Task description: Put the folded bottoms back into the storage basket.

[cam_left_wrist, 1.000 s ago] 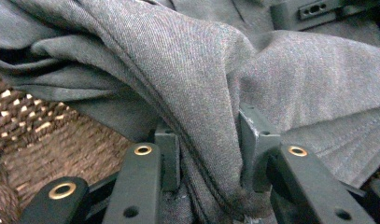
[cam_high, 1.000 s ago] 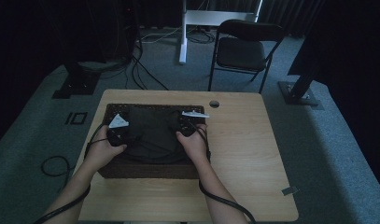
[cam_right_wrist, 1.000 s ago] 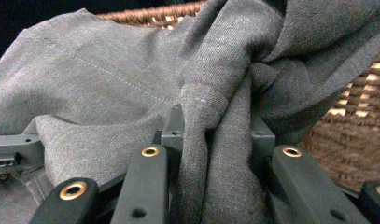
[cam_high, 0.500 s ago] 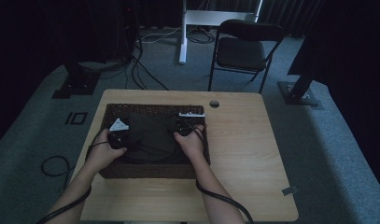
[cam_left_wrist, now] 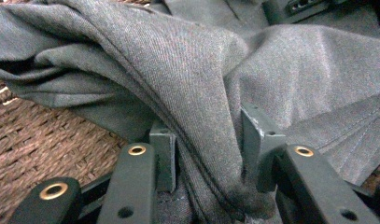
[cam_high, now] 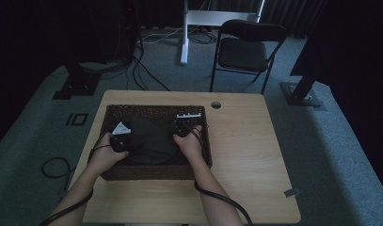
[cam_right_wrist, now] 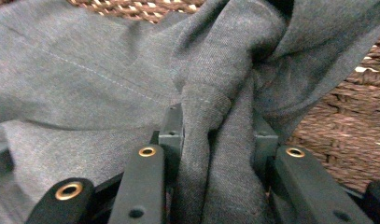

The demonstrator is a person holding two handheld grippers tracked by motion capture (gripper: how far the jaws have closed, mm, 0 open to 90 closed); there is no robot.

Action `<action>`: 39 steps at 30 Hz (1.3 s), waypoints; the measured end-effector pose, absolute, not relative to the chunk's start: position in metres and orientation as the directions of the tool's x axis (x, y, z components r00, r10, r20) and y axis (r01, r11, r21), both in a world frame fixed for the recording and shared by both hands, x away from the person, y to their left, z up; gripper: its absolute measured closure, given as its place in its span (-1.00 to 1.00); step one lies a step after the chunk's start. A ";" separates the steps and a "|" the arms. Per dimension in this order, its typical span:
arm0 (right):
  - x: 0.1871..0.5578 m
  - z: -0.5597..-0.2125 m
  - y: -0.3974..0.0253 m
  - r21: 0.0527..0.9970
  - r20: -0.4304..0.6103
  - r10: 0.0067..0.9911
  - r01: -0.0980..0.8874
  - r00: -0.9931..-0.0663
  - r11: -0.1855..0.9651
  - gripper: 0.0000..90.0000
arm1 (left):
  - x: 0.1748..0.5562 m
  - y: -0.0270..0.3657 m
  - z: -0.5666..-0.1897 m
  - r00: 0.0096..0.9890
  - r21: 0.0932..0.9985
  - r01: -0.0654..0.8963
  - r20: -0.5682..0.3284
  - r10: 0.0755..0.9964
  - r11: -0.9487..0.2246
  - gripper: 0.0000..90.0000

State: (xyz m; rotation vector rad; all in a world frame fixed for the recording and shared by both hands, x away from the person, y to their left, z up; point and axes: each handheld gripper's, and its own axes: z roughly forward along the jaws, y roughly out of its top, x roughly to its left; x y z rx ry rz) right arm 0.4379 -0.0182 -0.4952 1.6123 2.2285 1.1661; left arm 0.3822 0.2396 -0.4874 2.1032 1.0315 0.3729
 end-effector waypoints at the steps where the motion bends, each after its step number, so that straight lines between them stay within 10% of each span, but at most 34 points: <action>1: 0.438 -0.496 -0.019 0.668 0.306 0.860 0.736 -0.409 0.113 0.47 | 0.382 0.240 -0.488 0.632 0.735 0.555 -0.067 0.772 -0.390 0.37; 9: 0.441 -0.500 -0.021 0.655 0.278 0.872 0.744 -0.403 0.135 0.17 | 0.384 0.238 -0.491 0.622 0.704 0.592 -0.090 0.778 -0.392 0.22; 18: 0.446 -0.501 -0.020 0.683 0.085 0.889 0.676 -0.449 0.276 -0.69 | 0.386 0.236 -0.492 0.628 0.713 0.574 -0.069 0.775 -0.402 -0.62; 39: 0.441 -0.450 -0.026 0.783 0.056 0.875 0.565 -0.482 0.261 -0.73 | 0.379 0.233 -0.425 0.635 0.817 0.452 -0.013 0.772 -0.358 -0.80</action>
